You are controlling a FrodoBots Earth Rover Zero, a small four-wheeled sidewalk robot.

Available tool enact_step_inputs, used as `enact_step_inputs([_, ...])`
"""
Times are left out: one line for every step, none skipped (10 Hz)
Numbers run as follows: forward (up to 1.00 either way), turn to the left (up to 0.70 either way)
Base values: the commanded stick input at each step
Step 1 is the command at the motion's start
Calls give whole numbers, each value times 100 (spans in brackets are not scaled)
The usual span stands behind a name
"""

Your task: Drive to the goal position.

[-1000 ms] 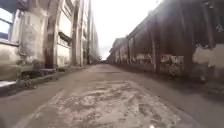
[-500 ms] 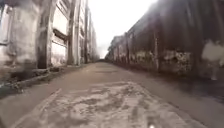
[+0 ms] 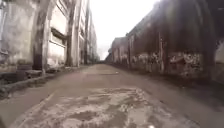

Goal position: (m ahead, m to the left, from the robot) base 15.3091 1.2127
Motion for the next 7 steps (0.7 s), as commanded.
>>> enact_step_inputs([70,0])
enact_step_inputs([70,0])
enact_step_inputs([70,0])
enact_step_inputs([70,0])
enact_step_inputs([70,0])
enact_step_inputs([70,0])
enact_step_inputs([70,0])
